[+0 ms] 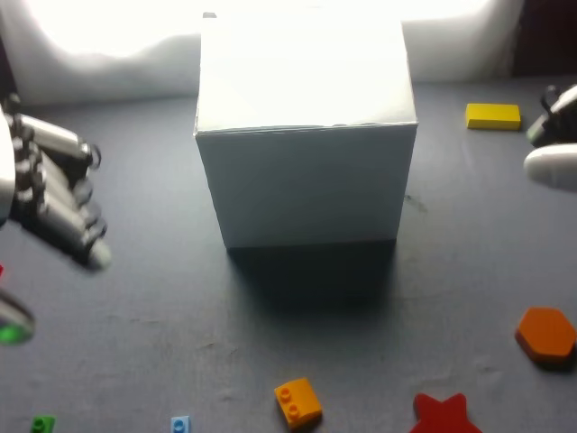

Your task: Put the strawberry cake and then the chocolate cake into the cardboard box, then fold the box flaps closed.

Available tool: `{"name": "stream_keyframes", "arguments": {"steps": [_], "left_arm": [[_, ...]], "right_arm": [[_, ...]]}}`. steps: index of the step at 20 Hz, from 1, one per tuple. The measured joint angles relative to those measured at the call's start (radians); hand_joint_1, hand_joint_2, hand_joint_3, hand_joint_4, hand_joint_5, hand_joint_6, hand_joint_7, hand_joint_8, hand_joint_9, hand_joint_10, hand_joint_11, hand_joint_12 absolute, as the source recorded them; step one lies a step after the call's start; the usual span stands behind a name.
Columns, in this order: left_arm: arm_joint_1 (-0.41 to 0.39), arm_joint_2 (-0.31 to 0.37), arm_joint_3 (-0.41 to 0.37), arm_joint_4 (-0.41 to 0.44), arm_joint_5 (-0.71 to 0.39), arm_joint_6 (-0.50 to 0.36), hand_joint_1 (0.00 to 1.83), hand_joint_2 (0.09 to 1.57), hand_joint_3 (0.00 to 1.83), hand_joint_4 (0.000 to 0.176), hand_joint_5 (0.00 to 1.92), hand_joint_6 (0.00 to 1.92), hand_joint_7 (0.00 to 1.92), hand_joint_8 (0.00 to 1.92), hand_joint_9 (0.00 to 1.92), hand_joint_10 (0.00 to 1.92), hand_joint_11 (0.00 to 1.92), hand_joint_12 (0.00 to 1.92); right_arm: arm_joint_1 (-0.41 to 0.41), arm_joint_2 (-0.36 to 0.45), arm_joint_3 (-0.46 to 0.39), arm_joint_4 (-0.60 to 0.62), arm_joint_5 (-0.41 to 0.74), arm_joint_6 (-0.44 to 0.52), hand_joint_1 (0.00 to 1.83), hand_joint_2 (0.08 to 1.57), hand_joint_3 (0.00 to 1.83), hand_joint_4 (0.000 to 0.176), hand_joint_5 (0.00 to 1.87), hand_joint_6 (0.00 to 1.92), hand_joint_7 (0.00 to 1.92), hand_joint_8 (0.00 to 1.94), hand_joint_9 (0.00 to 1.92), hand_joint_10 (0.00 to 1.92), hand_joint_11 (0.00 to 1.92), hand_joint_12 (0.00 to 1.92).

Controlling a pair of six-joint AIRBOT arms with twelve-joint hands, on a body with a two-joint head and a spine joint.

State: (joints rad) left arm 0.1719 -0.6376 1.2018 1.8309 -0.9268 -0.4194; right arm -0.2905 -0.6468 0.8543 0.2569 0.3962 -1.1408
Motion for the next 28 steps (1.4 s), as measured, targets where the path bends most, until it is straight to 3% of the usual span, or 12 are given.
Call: {"name": "stream_keyframes", "arguments": {"steps": [1, 2, 3, 4, 5, 7, 9, 12, 19, 22, 28], "left_arm": [[0.008, 0.022, -0.032, 0.008, 0.002, 0.0, 0.15, 1.31, 0.0, 0.0, 1.11, 0.05, 1.27, 0.12, 0.89, 0.92, 0.43, 1.59], [0.008, 0.039, -0.056, 0.018, 0.001, 0.0, 0.11, 1.35, 0.0, 0.0, 1.21, 0.14, 1.29, 0.51, 0.95, 1.31, 0.58, 1.71], [0.008, 0.056, -0.078, 0.015, 0.002, 0.001, 0.09, 1.37, 0.0, 0.0, 1.11, 0.7, 1.2, 0.99, 0.99, 1.53, 0.67, 1.78], [0.008, 0.072, -0.103, 0.006, 0.005, 0.0, 0.1, 1.41, 0.01, 0.0, 1.04, 1.29, 1.15, 1.38, 1.06, 1.73, 0.83, 1.89], [0.008, 0.081, -0.115, 0.005, 0.004, 0.0, 0.14, 1.46, 0.01, 0.0, 1.06, 1.64, 1.16, 1.62, 1.11, 1.85, 0.95, 1.92], [0.02, 0.093, -0.129, 0.0, 0.0, -0.003, 0.26, 1.51, 0.01, 0.0, 1.06, 1.87, 1.15, 1.81, 1.16, 1.92, 1.05, 1.92], [0.039, 0.109, -0.129, -0.018, 0.002, -0.009, 0.32, 1.52, 0.0, 0.0, 1.01, 1.85, 1.12, 1.75, 1.13, 1.92, 1.06, 1.92], [0.061, 0.144, -0.129, -0.041, -0.007, -0.016, 0.36, 1.52, 0.0, 0.0, 1.02, 1.87, 1.12, 1.8, 1.15, 1.92, 1.08, 1.92], [0.029, 0.171, -0.039, -0.055, -0.038, -0.035, 0.38, 1.51, 0.0, 0.0, 1.01, 1.86, 1.11, 1.82, 1.14, 1.92, 1.08, 1.92], [0.016, 0.172, -0.046, -0.048, -0.042, -0.035, 0.32, 1.51, 0.0, 0.0, 0.94, 1.78, 1.09, 1.77, 1.1, 1.92, 1.05, 1.92], [-0.005, 0.172, -0.039, -0.063, -0.065, -0.048, 0.45, 1.45, 0.0, 0.0, 0.96, 1.68, 1.08, 1.83, 1.1, 1.92, 1.03, 1.92]], "right_arm": [[0.0, 0.0, 0.0, 0.0, 0.003, 0.0, 0.03, 1.39, 0.01, 0.0, 0.92, 0.99, 1.07, 0.89, 0.78, 1.43, 0.46, 1.89], [0.0, 0.0, 0.0, -0.003, 0.003, 0.0, 0.04, 1.41, 0.01, 0.0, 0.99, 1.23, 1.15, 1.17, 0.93, 1.64, 0.61, 1.91], [-0.001, 0.0, 0.0, -0.005, 0.003, 0.0, 0.04, 1.43, 0.01, 0.0, 1.01, 1.35, 1.19, 1.33, 1.03, 1.73, 0.75, 1.92], [-0.001, 0.0, -0.002, -0.008, 0.003, 0.0, 0.14, 1.47, 0.01, 0.0, 0.99, 1.43, 1.23, 1.54, 1.14, 1.84, 0.94, 1.92], [-0.001, 0.0, -0.003, -0.011, 0.004, 0.0, 0.3, 1.5, 0.01, 0.0, 1.05, 1.65, 1.27, 1.72, 1.21, 1.91, 1.11, 1.92], [-0.001, 0.0, -0.005, -0.015, 0.003, 0.001, 0.41, 1.49, 0.0, 0.0, 1.11, 1.86, 1.33, 1.85, 1.3, 1.92, 1.24, 1.92], [-0.001, 0.0, -0.006, -0.015, 0.003, 0.001, 0.47, 1.45, 0.0, 0.0, 1.09, 1.78, 1.3, 1.79, 1.29, 1.92, 1.25, 1.92], [-0.001, 0.0, -0.007, -0.015, 0.003, 0.001, 0.43, 1.47, 0.0, 0.0, 1.09, 1.84, 1.3, 1.86, 1.29, 1.92, 1.21, 1.92], [-0.008, 0.0, -0.013, -0.025, 0.005, 0.001, 0.45, 1.46, 0.0, 0.0, 1.09, 1.86, 1.29, 1.89, 1.28, 1.92, 1.16, 1.92], [-0.008, 0.0, -0.023, -0.045, 0.007, 0.001, 0.45, 1.46, 0.0, 0.0, 1.07, 1.86, 1.29, 1.86, 1.28, 1.92, 1.17, 1.92], [-0.015, -0.002, -0.031, -0.056, 0.014, 0.001, 0.49, 1.45, 0.0, 0.0, 1.08, 1.78, 1.27, 1.91, 1.26, 1.92, 1.16, 1.92]]}}
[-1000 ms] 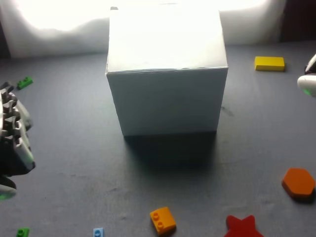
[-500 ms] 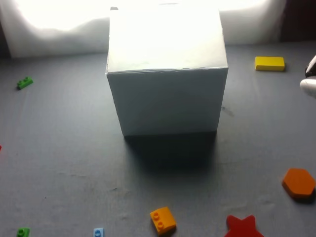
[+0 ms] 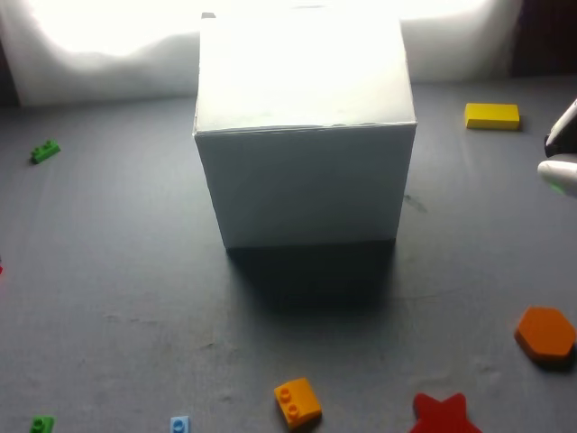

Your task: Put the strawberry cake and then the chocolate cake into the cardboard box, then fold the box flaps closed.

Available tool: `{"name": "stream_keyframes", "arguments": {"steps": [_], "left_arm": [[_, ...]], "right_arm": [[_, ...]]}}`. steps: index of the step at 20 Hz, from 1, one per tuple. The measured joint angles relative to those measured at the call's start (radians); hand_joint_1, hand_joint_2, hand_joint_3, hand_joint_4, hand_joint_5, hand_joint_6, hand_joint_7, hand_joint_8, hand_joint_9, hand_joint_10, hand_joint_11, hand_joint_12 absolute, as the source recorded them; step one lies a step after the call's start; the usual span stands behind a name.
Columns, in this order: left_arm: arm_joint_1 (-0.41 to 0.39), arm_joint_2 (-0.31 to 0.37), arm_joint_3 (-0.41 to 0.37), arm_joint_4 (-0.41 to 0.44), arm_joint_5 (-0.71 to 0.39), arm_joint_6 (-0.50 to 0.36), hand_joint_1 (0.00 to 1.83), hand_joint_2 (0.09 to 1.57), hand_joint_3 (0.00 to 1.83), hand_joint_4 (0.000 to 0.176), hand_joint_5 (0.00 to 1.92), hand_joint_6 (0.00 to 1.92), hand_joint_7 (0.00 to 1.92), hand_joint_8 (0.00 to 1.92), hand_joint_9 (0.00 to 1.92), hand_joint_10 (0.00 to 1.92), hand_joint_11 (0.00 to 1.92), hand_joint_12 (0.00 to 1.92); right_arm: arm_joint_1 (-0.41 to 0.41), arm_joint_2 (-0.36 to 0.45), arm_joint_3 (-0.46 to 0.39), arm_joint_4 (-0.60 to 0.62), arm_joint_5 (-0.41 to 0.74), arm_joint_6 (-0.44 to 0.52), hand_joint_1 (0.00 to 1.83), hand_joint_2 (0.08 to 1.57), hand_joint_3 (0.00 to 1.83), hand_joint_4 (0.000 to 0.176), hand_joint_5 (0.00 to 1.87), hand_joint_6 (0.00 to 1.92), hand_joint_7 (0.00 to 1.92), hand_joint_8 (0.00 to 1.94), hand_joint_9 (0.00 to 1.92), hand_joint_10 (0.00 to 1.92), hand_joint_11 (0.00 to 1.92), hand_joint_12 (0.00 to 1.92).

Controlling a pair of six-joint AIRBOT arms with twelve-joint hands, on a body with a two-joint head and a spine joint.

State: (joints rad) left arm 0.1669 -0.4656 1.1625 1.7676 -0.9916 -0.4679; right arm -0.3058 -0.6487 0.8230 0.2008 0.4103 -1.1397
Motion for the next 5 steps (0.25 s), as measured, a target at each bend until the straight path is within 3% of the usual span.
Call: {"name": "stream_keyframes", "arguments": {"steps": [3, 5], "left_arm": [[-0.001, 0.001, 0.014, 0.006, 0.01, -0.001, 0.44, 1.45, 0.0, 0.0, 0.93, 1.63, 1.05, 1.81, 1.07, 1.92, 1.0, 1.92], [-0.002, 0.001, 0.014, 0.001, 0.005, -0.002, 0.44, 1.45, 0.0, 0.0, 0.95, 1.7, 1.06, 1.85, 1.08, 1.92, 1.05, 1.92]], "right_arm": [[-0.001, 0.0, 0.0, -0.015, 0.001, 0.0, 0.43, 1.48, 0.01, 0.0, 1.12, 1.78, 1.31, 1.85, 1.31, 1.92, 1.23, 1.92], [-0.014, -0.002, 0.0, -0.044, 0.008, 0.003, 0.37, 1.52, 0.02, 0.0, 1.09, 1.83, 1.27, 1.93, 1.28, 1.92, 1.18, 1.92]]}}
